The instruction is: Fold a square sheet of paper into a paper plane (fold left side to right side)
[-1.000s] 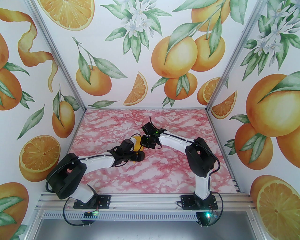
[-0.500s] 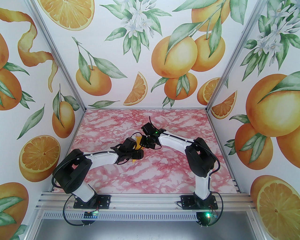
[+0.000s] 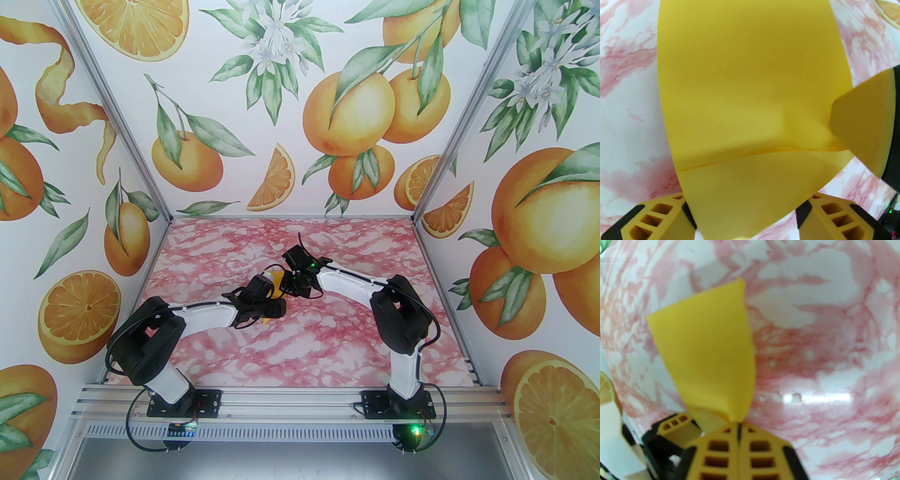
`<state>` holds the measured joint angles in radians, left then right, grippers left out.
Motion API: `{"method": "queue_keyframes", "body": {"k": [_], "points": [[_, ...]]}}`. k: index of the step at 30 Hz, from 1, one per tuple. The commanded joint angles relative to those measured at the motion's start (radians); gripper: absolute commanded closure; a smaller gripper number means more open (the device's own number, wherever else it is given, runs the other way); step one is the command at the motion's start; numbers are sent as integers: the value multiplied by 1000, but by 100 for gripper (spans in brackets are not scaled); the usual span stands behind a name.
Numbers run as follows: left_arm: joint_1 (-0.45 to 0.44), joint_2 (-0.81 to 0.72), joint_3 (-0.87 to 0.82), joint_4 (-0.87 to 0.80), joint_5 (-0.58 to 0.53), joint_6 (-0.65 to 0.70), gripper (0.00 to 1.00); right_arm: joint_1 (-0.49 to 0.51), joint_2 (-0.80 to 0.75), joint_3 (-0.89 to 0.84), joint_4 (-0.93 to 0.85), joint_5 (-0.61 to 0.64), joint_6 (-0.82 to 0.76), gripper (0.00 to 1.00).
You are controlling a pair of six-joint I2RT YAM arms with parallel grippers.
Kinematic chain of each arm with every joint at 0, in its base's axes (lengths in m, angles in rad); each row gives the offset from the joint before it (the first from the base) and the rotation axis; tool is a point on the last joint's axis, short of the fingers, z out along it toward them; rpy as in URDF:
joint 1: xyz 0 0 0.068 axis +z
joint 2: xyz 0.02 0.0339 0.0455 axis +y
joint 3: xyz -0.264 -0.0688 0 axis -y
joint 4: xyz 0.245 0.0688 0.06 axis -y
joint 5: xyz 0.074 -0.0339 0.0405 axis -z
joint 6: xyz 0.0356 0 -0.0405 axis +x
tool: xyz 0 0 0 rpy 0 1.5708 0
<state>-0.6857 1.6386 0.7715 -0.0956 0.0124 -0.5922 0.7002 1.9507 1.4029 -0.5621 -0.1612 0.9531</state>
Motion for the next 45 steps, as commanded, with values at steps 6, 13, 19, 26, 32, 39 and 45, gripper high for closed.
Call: {"method": "queue_keyframes", "body": {"k": [6,13,19,26,32,39,45], "points": [[51,-162,-22,-82,26,-18,16,4,5,33,-41,8,-20,100],[152,-251,-92,-45,145,-23,43,4,9,30,-33,3,-19,100],[158,-156,-73,40,245,-29,83,4,9,28,-35,6,-19,100],[164,-81,-53,23,217,2,82,5,9,29,-35,5,-19,100],[168,-23,-49,76,229,-10,83,5,6,28,-35,3,-20,100],[169,19,-46,77,231,-14,83,5,8,28,-31,-8,-23,100],[154,38,-28,38,216,0,81,4,16,28,-29,-15,-24,100]]}}
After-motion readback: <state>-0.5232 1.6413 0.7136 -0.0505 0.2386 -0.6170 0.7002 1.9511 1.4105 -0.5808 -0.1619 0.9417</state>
